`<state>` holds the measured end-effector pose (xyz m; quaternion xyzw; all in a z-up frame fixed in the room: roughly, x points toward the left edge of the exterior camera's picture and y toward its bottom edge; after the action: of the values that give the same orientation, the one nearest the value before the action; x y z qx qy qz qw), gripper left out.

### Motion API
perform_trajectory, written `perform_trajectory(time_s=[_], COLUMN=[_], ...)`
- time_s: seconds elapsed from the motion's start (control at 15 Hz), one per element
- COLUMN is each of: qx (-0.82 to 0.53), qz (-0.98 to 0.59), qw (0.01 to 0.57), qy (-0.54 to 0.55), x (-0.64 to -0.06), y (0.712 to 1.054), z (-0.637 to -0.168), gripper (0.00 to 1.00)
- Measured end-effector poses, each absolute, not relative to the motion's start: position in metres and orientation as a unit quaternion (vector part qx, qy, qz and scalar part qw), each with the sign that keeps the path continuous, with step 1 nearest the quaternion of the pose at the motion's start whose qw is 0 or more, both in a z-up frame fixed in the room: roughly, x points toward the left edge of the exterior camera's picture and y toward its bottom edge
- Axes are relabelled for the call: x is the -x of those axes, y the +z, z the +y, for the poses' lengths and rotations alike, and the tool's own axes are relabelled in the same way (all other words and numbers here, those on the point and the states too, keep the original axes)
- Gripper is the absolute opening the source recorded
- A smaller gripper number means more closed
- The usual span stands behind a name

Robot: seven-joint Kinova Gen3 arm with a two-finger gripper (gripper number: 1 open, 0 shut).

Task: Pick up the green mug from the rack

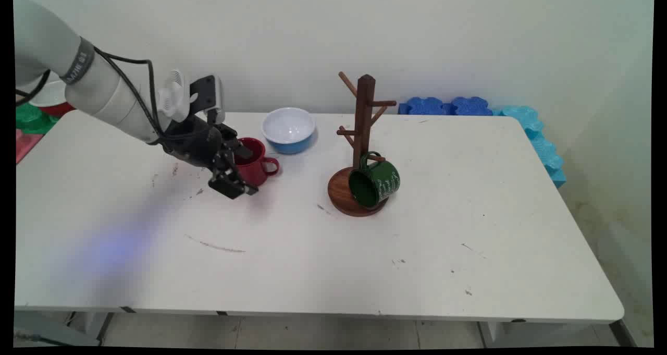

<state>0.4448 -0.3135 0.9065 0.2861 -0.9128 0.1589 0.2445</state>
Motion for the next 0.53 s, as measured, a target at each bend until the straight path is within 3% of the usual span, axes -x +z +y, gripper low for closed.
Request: perform_trajectory(time_s=[0.53], qx=[-0.34], qz=[-0.88], qw=[0.304], qy=[0.133], x=[-0.42], y=[0.901], z=[-0.309], gripper=[1.0])
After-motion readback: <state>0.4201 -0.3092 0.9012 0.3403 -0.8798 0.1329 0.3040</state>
